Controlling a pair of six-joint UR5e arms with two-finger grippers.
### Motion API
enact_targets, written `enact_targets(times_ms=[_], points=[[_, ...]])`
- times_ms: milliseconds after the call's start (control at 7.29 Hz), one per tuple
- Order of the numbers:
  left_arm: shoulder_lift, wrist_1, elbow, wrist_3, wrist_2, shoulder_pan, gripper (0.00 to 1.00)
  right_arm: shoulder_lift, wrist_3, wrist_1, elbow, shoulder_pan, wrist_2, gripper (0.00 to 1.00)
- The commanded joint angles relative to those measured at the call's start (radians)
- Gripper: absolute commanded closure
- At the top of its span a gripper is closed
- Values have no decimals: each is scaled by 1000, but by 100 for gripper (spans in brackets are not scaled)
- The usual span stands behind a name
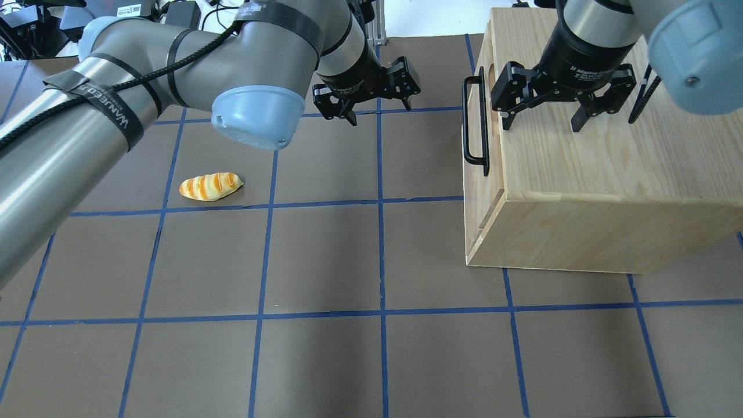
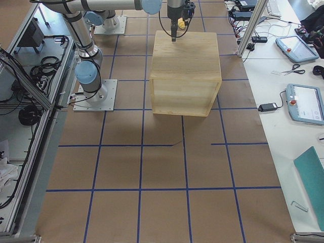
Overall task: Open upper drawer
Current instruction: 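Swing the left gripper across toward the black drawer handle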
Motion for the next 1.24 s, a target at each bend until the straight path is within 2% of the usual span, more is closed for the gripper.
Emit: enact_targets(times_ms=[0,137,1098], points=[[-7,3,16,-15,-11,-17,0,0,0,0,0,0,-1,0],[-13,21,16,-15,-51,-20,0,0,0,0,0,0,-1,0],[-95,26,78,-87,-55,-92,0,0,0,0,0,0,1,0]])
